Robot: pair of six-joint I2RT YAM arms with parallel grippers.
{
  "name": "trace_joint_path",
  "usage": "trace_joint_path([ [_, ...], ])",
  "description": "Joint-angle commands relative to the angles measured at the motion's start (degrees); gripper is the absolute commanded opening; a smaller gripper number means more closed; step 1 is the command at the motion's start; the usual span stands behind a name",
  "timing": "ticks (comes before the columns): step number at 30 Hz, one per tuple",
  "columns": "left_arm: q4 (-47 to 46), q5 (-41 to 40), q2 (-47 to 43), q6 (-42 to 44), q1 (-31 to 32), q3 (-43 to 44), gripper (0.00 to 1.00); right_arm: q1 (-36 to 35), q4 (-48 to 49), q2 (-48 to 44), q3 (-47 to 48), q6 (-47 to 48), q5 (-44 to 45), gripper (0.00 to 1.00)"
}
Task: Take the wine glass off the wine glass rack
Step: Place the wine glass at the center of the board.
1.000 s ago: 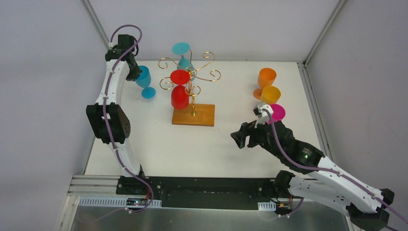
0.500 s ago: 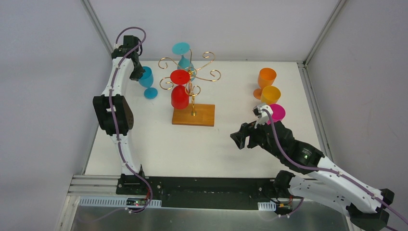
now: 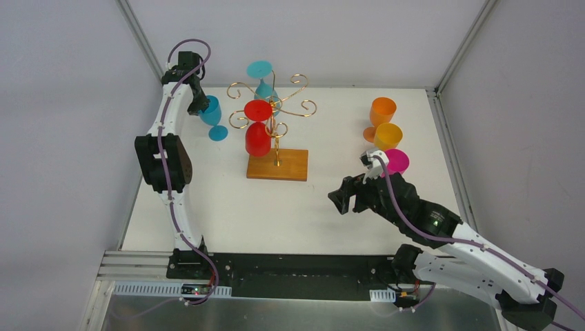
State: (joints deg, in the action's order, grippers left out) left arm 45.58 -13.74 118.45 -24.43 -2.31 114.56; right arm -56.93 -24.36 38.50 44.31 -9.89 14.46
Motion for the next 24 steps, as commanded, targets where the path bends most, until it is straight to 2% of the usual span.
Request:
trace_joint_path([
  [1, -0.8, 1.1, -1.0, 0.9, -0.1, -0.3, 0.28, 0.2, 0.0, -0.2, 0.3, -1.0, -0.4, 0.77],
  [7, -0.7, 1.3, -3.0, 1.9, -0.1, -0.4, 0.38, 0.2, -0.3, -0.2, 0.8, -1.4, -0.6, 0.78],
  [15, -0.8, 1.3, -8.9, 2.8, -0.1, -1.0, 0.58, 0.2, -2.2, 0.1, 2.4, -1.0, 0.0, 0.81],
  [24, -0.8, 5.8, -16.3, 0.4, -0.1, -1.6, 0.64, 0.2, -5.3, -1.6, 4.8, -1.0, 0.6, 0.83],
])
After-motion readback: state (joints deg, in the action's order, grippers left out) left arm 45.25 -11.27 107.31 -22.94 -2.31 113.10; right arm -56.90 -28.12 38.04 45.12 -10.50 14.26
